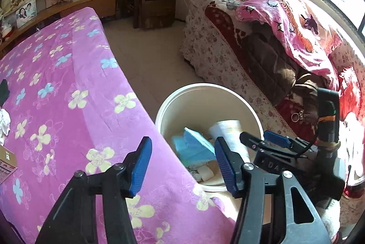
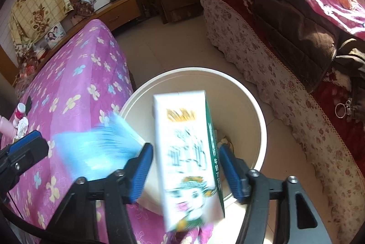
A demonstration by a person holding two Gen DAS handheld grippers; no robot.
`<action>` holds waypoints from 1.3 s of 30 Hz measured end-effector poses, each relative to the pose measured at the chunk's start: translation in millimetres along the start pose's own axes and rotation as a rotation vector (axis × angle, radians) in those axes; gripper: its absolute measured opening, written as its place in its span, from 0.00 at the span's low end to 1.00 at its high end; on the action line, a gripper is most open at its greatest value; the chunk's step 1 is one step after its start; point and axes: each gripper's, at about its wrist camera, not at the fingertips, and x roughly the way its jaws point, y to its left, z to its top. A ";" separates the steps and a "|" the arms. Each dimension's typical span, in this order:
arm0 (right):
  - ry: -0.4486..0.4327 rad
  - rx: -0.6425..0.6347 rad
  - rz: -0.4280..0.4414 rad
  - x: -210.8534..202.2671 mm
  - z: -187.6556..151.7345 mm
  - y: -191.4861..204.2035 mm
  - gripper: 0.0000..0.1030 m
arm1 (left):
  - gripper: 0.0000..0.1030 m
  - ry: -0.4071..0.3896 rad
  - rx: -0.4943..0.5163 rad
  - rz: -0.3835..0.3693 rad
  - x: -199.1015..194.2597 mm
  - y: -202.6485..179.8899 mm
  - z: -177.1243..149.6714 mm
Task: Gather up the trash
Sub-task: 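Open the right tool to drop the carton while the left drops the snack bag, then move both open tools back over the medicine boxes on the table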
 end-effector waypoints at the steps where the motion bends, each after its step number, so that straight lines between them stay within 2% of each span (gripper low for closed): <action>1: -0.001 0.001 0.004 -0.4 0.1 0.1 0.65 | 0.56 0.002 0.000 0.003 0.0 0.9 -0.7; 11: 0.001 -0.033 0.027 -7.9 -8.9 21.1 0.65 | 0.56 -0.023 -0.018 0.048 -17.8 20.2 -10.0; 24: -0.036 -0.105 0.031 -36.1 -21.7 62.3 0.65 | 0.56 -0.080 -0.031 0.103 -54.6 46.5 -31.3; 28: -0.051 -0.123 0.043 -47.4 -25.6 75.4 0.65 | 0.63 -0.094 -0.050 0.112 -65.1 56.4 -38.1; 39: -0.070 -0.186 0.095 -67.2 -38.4 122.4 0.66 | 0.64 -0.138 -0.093 0.160 -103.6 92.4 -63.9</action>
